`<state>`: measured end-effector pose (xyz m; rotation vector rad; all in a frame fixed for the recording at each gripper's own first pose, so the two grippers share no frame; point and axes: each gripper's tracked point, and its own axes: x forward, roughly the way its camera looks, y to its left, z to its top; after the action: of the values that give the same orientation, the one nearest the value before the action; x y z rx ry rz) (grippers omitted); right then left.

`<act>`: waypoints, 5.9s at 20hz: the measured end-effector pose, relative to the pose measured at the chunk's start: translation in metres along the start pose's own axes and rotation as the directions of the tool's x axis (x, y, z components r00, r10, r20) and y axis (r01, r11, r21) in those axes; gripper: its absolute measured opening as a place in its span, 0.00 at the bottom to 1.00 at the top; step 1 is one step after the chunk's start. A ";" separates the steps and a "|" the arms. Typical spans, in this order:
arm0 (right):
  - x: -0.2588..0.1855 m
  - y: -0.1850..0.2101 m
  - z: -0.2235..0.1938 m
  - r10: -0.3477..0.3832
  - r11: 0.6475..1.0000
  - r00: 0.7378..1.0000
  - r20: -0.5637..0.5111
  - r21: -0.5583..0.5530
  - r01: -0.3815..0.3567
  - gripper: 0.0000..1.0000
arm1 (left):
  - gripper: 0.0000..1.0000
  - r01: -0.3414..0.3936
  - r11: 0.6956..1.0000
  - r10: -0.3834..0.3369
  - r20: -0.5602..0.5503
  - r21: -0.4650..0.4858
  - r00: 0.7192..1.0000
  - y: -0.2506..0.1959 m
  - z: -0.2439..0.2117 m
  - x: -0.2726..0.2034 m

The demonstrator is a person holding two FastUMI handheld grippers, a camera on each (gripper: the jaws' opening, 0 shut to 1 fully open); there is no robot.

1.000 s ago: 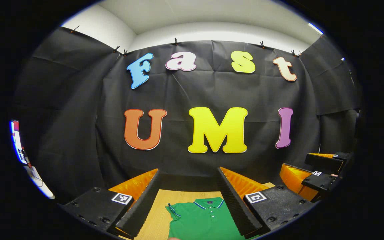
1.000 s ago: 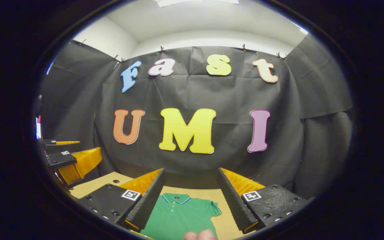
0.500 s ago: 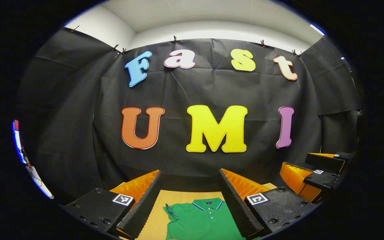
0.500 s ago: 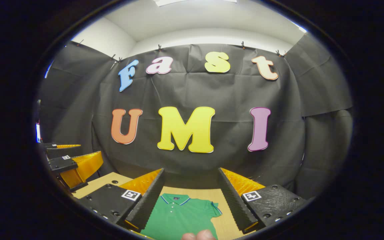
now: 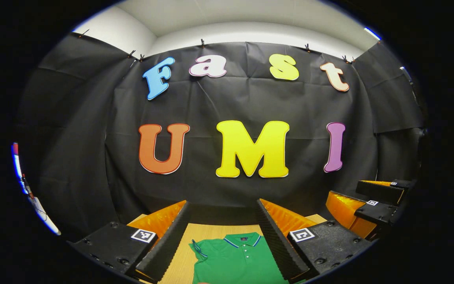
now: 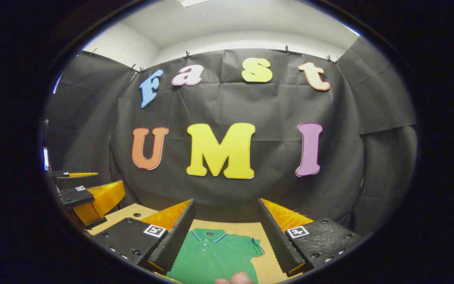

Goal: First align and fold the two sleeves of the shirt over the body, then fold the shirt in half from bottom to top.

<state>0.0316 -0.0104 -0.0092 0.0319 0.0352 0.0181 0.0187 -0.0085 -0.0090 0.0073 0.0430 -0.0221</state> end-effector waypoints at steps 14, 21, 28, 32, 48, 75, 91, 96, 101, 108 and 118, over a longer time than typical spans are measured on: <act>0.049 -0.066 -0.070 -0.042 0.999 0.990 -0.137 -0.023 0.039 0.96 | 1.00 -0.003 1.000 0.004 -0.029 0.015 1.000 -0.010 -0.009 0.010; 0.121 -0.116 -0.180 0.003 1.000 0.946 -0.323 -0.014 -0.008 0.95 | 1.00 -0.030 0.999 0.031 -0.058 0.018 0.998 -0.016 -0.015 0.021; 0.188 -0.154 -0.296 0.024 0.999 0.860 -0.509 -0.021 -0.040 0.97 | 1.00 -0.101 0.994 0.104 -0.071 0.048 0.992 -0.007 -0.011 0.033; 0.212 -0.161 -0.341 0.051 0.998 0.823 -0.566 -0.009 -0.068 0.96 | 1.00 -0.147 0.987 0.151 -0.072 0.058 0.986 -0.001 -0.010 0.034; 0.239 -0.151 -0.418 0.077 0.996 0.687 -0.722 0.094 -0.013 0.28 | 1.00 -0.179 0.981 0.186 -0.127 0.071 0.974 0.023 -0.025 0.039; 0.252 0.032 -0.351 0.088 0.996 0.687 -0.721 0.067 -0.057 0.00 | 1.00 -0.298 0.954 0.292 -0.186 -0.004 0.938 0.125 -0.049 -0.018; 0.156 0.033 -0.202 0.031 1.000 0.869 -0.494 0.015 -0.027 0.96 | 1.00 -0.129 0.991 0.116 -0.247 -0.034 0.962 0.130 -0.098 0.038; 0.091 0.009 -0.155 -0.033 0.999 0.900 -0.434 -0.038 0.018 0.93 | 1.00 -0.057 0.997 0.035 -0.321 -0.058 0.946 0.113 -0.154 0.082; 0.056 -0.010 -0.131 -0.101 0.991 0.917 -0.386 -0.119 0.058 0.97 | 1.00 -0.047 0.997 0.015 -0.445 -0.061 0.895 0.103 -0.241 0.110; 0.030 -0.051 -0.165 -0.216 0.976 0.856 -0.470 -0.092 0.196 0.95 | 1.00 -0.074 0.997 0.053 -0.561 -0.014 0.826 0.114 -0.329 0.141; 0.014 -0.068 -0.184 -0.252 0.967 0.815 -0.522 -0.101 0.234 0.95 | 0.92 -0.007 0.998 0.050 -0.670 0.067 0.741 0.114 -0.393 0.154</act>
<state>0.0402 -0.0720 -0.1959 -0.0118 0.5999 -0.2323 0.1582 0.1056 -0.4079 0.0775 0.7785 0.0117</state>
